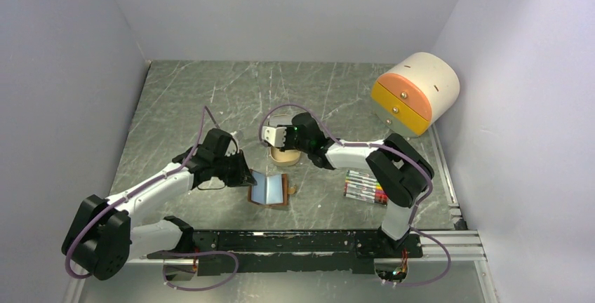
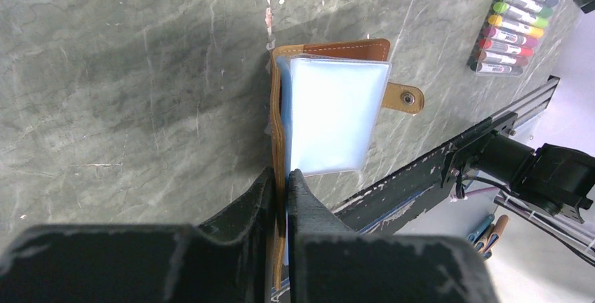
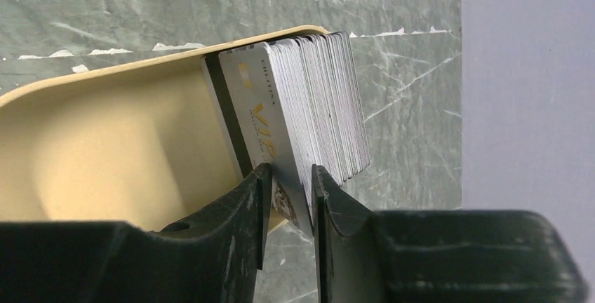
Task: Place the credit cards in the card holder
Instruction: Pick up the credit card from the storage box.
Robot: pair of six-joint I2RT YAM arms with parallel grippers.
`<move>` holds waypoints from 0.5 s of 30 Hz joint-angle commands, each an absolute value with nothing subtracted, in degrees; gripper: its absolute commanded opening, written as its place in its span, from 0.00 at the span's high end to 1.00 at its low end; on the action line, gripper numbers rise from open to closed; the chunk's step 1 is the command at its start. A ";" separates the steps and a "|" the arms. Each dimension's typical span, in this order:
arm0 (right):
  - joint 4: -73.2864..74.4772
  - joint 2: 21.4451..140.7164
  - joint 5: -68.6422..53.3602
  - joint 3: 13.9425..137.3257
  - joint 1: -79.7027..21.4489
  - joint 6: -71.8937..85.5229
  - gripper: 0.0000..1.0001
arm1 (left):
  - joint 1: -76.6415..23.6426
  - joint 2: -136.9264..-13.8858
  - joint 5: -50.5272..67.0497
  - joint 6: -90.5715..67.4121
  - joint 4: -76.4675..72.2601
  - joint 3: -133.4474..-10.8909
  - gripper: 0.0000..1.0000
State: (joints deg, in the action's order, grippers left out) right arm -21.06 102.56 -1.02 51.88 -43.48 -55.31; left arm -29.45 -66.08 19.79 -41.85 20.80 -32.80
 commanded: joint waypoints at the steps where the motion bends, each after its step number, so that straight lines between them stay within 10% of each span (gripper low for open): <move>1: -19.78 101.38 -1.80 53.74 -43.16 -55.08 0.68 | -29.22 -64.96 21.36 -42.45 18.90 -32.38 0.91; 15: -15.01 98.37 -3.00 53.89 -43.15 -53.41 0.80 | -29.22 -65.06 21.59 -42.81 18.21 -32.04 0.91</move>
